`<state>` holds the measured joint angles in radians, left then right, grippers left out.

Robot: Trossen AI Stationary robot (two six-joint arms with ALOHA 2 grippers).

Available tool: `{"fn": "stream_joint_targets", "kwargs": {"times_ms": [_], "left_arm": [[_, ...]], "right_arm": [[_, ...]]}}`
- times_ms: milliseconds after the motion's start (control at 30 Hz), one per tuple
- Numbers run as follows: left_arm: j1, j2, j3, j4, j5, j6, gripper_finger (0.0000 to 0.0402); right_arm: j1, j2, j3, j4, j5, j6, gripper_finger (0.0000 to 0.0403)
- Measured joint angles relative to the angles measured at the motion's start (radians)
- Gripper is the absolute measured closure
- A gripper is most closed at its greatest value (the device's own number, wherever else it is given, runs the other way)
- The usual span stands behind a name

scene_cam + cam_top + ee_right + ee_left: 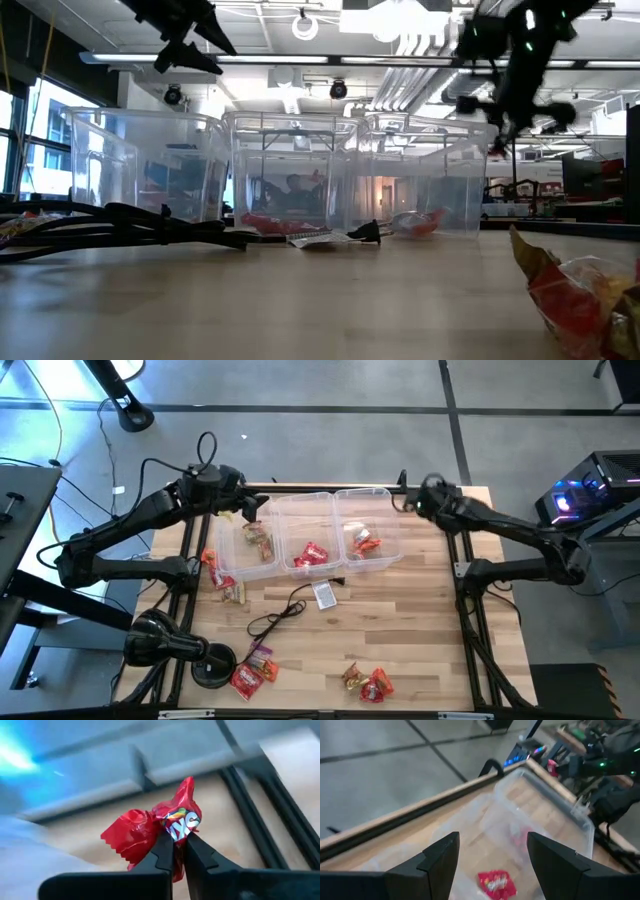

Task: Sort candy
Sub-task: Put the red candy pack into the middle transparent bin, then adjust the transparent bins

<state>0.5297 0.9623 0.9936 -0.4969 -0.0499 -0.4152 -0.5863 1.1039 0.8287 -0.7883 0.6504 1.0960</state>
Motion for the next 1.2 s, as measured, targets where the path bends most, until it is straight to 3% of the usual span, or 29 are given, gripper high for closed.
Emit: {"fn": "stream_joint_targets", "kwargs": {"times_ms": [133, 267, 400, 633, 800, 967, 1200], "left_arm": [[0.0, 0.0, 0.0, 0.081, -0.009, 0.0, 0.0174], [0.0, 0.0, 0.0, 0.161, -0.009, 0.0, 0.0174], [0.0, 0.0, 0.0, 0.224, 0.002, 0.0, 0.0174], [-0.002, 0.0, 0.0, 0.319, 0.119, -0.002, 0.0174], [-0.002, 0.0, 0.0, 0.378, 0.146, -0.003, 0.0174], [-0.018, -0.001, 0.019, 0.359, 0.145, 0.027, 0.0174], [-0.06, 0.005, 0.121, 0.123, -0.011, 0.113, 0.0174]], "right_arm": [[0.017, 0.002, 0.151, 0.239, -0.022, -0.254, 0.0397], [0.035, 0.053, 0.239, 0.54, -0.255, -0.405, 0.0398], [0.084, 0.176, 0.314, 0.594, -0.429, -0.44, 0.0398], [0.218, 0.449, 0.384, 0.759, -0.702, -0.535, 0.0398], [0.257, 0.586, 0.447, 0.816, -0.737, -0.551, 0.0381], [0.266, 0.673, 0.507, 0.814, -0.844, -0.659, 0.0329], [0.286, 0.679, 0.585, 0.714, -0.73, -0.916, 0.023]]}}
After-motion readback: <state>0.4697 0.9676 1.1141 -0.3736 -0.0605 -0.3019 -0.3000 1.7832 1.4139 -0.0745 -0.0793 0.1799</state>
